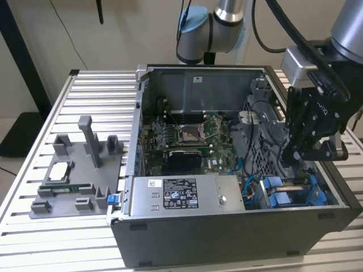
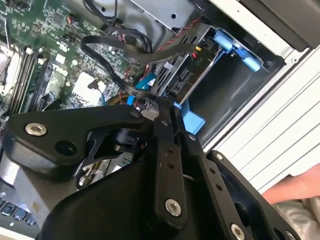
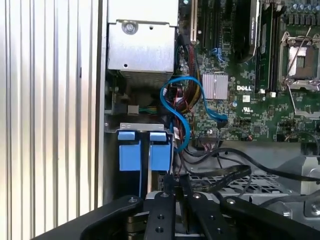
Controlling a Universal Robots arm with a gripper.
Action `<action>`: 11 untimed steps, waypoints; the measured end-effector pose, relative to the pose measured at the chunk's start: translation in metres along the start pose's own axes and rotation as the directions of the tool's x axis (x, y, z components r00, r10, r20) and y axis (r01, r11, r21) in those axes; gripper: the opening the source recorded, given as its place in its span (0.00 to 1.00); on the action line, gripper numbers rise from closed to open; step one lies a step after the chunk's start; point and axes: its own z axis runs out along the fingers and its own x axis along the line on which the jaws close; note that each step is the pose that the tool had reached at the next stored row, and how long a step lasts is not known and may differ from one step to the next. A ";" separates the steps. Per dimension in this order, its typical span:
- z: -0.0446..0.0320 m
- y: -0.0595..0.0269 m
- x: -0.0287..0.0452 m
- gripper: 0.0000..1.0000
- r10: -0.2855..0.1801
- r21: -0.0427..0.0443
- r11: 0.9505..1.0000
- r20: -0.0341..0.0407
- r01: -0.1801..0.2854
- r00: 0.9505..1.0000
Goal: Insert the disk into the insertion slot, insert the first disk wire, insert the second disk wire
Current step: 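Insert the second disk wire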
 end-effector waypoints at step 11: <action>0.0151 -0.0070 0.0016 0.00 -0.006 0.016 1.000 0.000 0.006 1.000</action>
